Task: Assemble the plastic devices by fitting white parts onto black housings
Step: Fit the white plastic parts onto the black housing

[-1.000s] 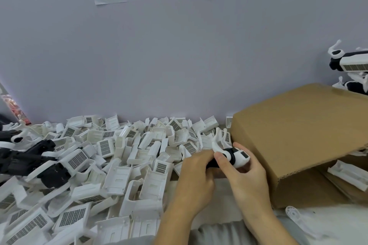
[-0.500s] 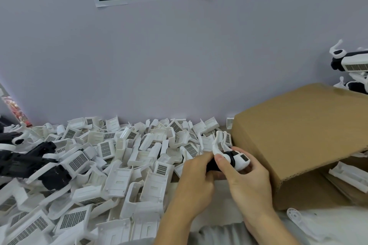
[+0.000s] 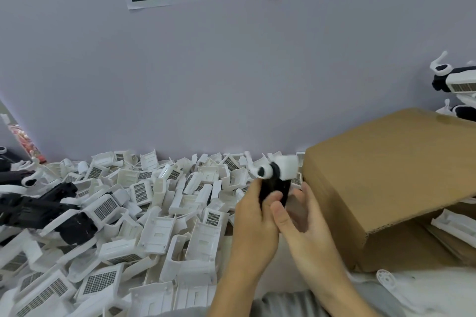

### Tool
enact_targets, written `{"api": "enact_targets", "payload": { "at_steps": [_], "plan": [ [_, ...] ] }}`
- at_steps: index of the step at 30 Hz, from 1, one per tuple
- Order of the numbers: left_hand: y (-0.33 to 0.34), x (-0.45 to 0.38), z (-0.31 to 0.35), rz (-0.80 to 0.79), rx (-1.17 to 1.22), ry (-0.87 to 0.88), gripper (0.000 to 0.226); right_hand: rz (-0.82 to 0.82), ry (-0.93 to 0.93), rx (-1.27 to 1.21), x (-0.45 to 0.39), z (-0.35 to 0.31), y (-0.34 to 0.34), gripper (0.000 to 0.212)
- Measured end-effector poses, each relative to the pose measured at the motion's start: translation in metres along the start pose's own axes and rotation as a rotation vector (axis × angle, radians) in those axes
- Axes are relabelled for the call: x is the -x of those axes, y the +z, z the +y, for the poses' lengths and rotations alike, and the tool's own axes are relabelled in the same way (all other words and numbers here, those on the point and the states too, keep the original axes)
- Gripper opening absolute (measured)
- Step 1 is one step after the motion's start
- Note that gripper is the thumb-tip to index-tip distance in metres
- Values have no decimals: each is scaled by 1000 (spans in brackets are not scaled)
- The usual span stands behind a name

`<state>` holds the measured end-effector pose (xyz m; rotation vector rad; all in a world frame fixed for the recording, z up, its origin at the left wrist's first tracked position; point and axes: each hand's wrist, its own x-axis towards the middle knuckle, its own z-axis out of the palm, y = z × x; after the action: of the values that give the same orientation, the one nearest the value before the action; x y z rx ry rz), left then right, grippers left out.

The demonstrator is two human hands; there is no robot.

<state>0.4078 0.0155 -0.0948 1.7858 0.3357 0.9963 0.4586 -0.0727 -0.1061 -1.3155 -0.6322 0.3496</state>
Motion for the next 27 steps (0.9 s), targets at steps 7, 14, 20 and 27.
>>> {"api": "enact_targets", "payload": {
  "at_steps": [7, 14, 20, 27],
  "plan": [
    [-10, -10, 4, 277, 554, -405, 48, 15, 181, 24, -5, 7, -2, 28],
    [-10, -11, -1, 435, 482, -487, 25, -78, 195, 103, 0, 3, 2, 23],
    [-6, -13, 0, 473, 432, -581, 42, -101, 218, 151, 0, 4, 6, 26],
    [-6, -9, 5, 300, 556, -565, 34, -61, 184, 104, -2, 9, 4, 24]
  ]
}}
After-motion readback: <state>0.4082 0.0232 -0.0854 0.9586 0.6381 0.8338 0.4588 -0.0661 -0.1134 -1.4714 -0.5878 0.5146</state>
